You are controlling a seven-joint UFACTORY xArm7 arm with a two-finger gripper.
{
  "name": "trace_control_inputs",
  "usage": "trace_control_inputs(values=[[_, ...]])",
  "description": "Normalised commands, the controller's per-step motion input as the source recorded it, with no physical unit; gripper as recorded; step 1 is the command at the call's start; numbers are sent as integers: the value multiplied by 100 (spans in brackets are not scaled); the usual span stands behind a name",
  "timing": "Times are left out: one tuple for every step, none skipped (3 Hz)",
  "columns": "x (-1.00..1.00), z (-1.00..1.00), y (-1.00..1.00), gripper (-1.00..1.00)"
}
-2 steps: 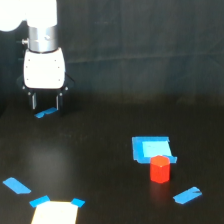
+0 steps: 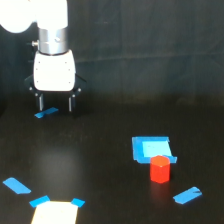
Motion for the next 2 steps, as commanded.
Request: trace_control_inputs(values=[[100,-13,-100,72],[100,43,-13,100]])
